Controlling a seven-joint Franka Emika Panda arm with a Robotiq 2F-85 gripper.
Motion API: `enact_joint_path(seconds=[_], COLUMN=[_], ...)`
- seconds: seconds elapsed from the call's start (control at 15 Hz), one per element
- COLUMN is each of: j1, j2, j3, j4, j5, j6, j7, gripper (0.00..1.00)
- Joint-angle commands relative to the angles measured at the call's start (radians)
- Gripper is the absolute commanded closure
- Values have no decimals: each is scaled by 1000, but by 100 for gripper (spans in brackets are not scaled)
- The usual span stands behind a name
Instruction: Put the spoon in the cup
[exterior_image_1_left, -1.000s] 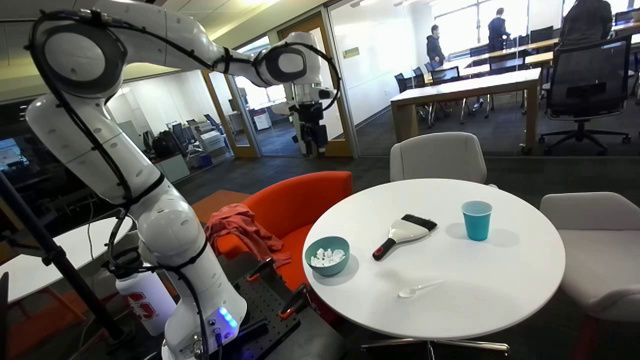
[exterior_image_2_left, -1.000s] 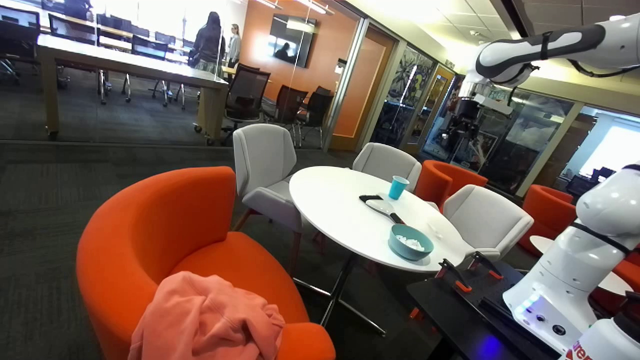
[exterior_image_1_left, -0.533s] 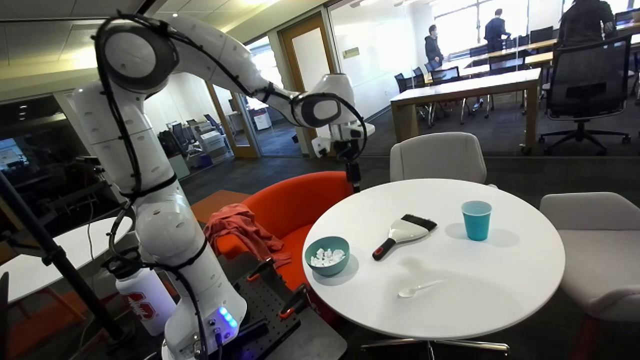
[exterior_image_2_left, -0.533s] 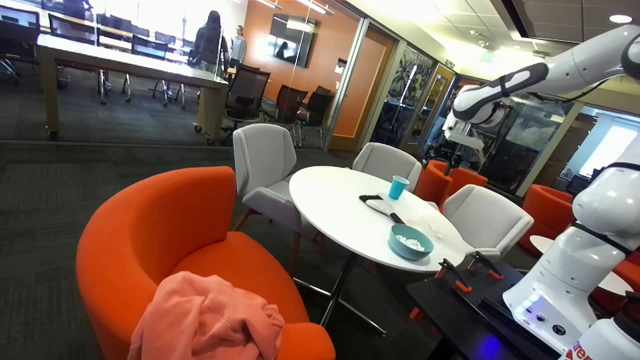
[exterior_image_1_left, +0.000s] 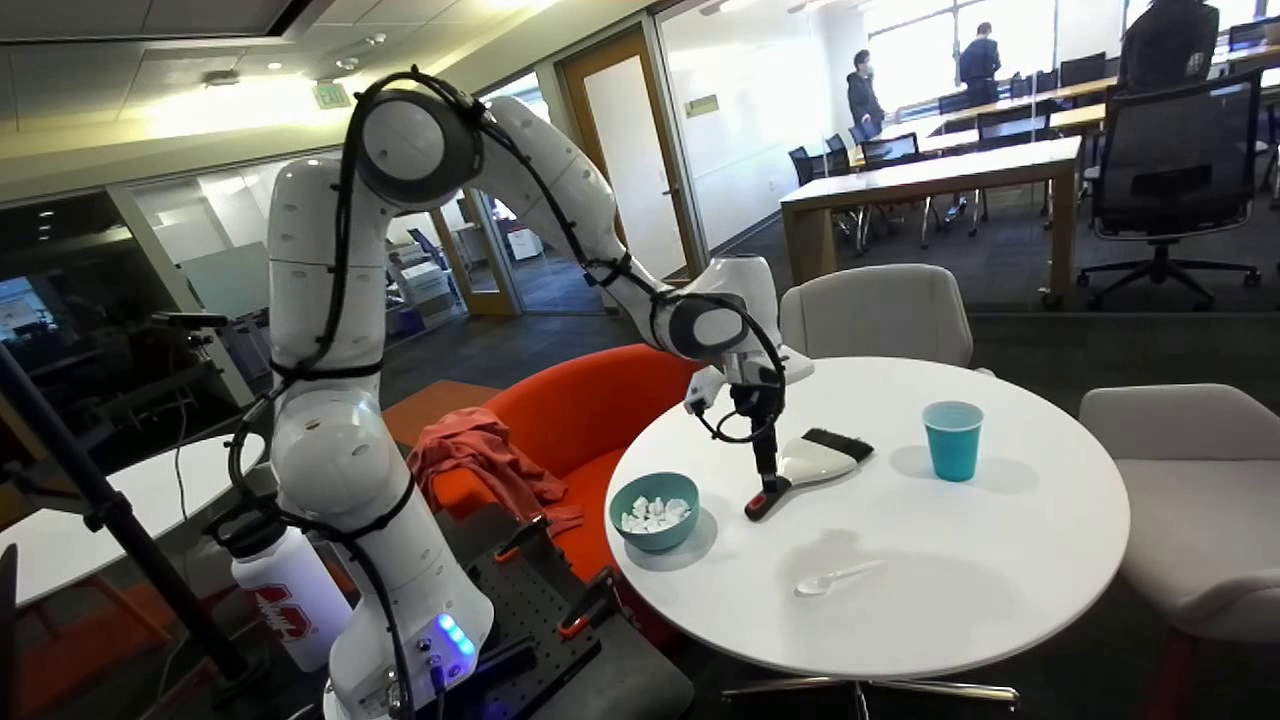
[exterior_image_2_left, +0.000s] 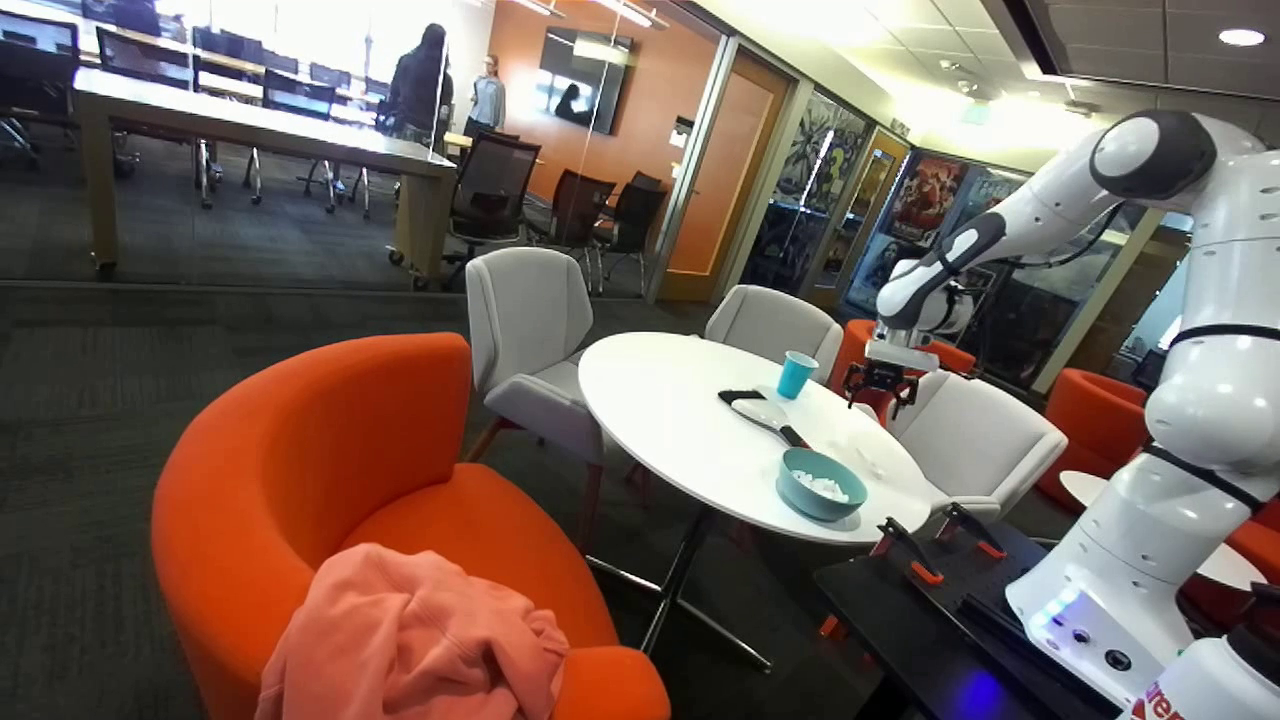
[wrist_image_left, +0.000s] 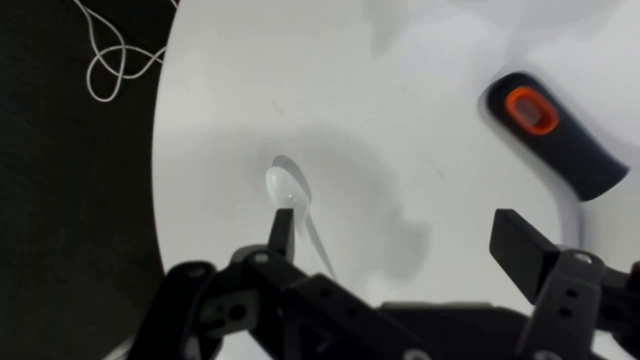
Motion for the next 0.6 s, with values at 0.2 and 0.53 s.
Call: enact_joint_path(seconds=[0.2, 0.53], j1=[26, 14], j2=[82, 133], j3=[-75, -98], j4=[52, 68], j5=[-6, -71], j6=[19, 150], j7=[62, -13], gripper=[0, 0])
